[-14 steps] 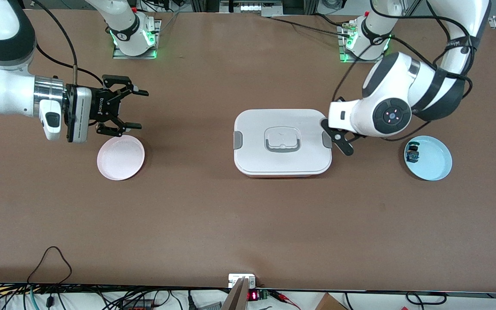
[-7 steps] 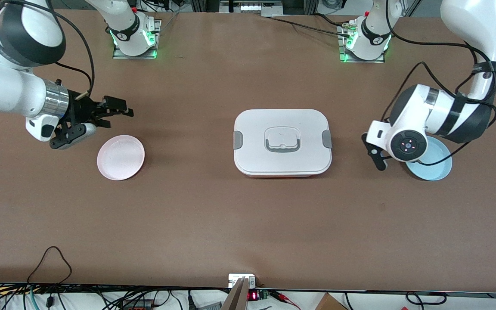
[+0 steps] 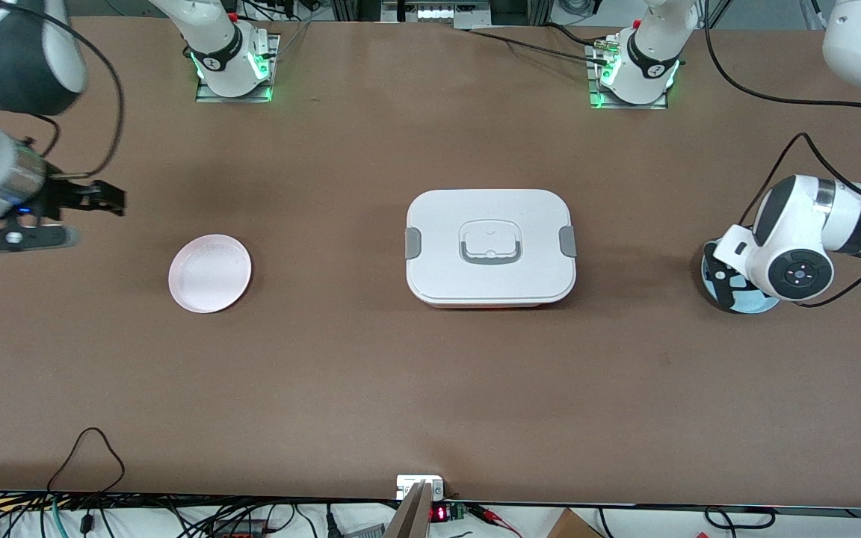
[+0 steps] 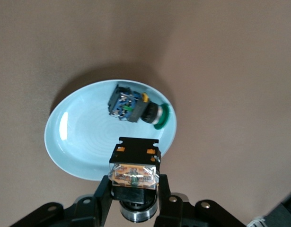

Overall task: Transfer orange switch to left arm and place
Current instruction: 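Carry the switch with the left gripper over the light-blue dish, then lower the switch into the light-blue dish and open the left gripper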

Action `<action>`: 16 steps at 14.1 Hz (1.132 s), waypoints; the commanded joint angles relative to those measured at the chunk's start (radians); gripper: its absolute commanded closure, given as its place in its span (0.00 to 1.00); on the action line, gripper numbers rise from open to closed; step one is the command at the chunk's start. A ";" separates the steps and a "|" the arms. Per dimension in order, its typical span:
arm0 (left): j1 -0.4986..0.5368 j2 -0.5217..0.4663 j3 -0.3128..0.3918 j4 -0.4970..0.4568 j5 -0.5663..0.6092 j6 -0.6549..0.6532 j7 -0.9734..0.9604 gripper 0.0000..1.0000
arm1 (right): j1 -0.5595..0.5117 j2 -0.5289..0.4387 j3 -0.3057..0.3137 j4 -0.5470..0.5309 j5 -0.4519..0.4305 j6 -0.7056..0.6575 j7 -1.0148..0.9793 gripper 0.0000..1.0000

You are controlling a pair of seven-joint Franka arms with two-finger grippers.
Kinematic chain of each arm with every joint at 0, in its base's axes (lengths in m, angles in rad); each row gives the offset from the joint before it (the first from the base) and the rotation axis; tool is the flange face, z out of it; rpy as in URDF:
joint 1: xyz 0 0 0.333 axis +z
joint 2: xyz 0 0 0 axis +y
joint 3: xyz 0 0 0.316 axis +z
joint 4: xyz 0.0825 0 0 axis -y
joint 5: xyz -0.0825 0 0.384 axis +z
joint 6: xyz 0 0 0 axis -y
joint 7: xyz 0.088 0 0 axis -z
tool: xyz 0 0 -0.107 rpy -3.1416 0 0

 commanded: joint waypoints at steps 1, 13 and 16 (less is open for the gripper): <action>0.031 -0.002 -0.018 -0.060 0.036 0.075 0.020 0.77 | -0.035 -0.003 -0.004 0.102 0.059 -0.090 0.023 0.00; 0.169 0.087 -0.017 -0.084 0.133 0.247 0.061 0.75 | -0.020 -0.132 -0.052 -0.013 0.106 -0.066 0.023 0.00; 0.176 0.092 -0.014 -0.103 0.145 0.264 0.054 0.65 | -0.020 -0.130 -0.052 -0.002 0.104 -0.070 0.018 0.00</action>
